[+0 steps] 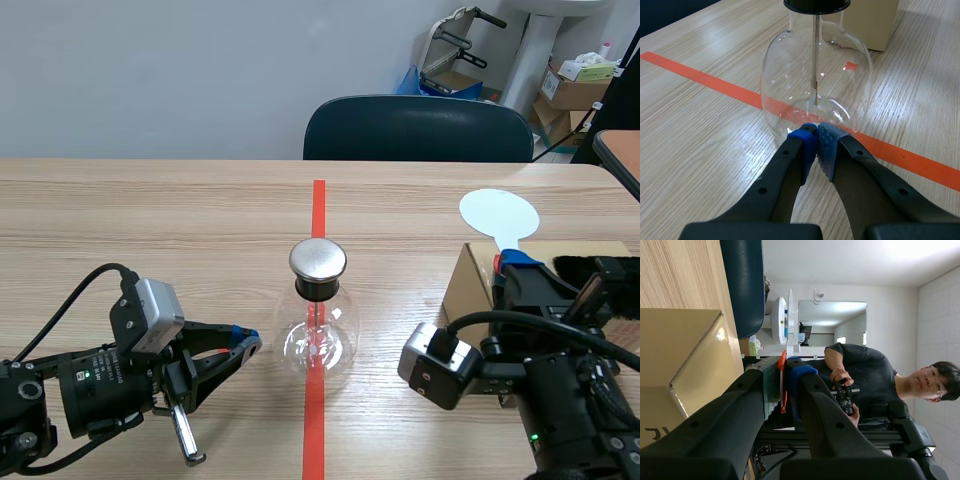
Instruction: Do the electroscope experiment
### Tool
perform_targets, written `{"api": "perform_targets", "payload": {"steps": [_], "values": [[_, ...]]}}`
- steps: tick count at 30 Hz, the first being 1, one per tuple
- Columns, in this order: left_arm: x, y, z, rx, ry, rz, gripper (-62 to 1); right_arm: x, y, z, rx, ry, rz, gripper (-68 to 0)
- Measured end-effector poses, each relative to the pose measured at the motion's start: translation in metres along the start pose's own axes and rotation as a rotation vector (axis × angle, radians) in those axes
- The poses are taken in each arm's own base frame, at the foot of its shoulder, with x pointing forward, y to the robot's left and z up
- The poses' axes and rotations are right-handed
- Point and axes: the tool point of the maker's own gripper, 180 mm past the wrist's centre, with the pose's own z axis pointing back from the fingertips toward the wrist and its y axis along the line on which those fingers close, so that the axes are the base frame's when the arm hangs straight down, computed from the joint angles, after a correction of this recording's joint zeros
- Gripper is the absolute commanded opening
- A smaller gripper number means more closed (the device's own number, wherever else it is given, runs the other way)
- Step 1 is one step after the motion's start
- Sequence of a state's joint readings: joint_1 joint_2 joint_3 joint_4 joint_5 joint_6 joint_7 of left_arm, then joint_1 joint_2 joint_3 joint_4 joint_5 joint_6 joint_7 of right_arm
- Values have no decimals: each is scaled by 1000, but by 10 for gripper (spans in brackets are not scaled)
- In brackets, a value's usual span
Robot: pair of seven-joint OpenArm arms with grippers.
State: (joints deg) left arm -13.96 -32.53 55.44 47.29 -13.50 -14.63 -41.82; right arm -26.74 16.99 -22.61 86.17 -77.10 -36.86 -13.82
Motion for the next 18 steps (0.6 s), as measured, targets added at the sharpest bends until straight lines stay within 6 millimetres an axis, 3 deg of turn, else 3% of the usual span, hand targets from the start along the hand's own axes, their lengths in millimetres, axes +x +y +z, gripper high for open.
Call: {"api": "perform_targets", "payload": {"steps": [7, 18], "values": [[0, 0, 0, 0, 0, 0, -582, 14, 0, 1, 0, -77, 0, -665], [0, 0, 0, 0, 0, 0, -582, 73, -1, 16, -7, -420, -4, -665]]}}
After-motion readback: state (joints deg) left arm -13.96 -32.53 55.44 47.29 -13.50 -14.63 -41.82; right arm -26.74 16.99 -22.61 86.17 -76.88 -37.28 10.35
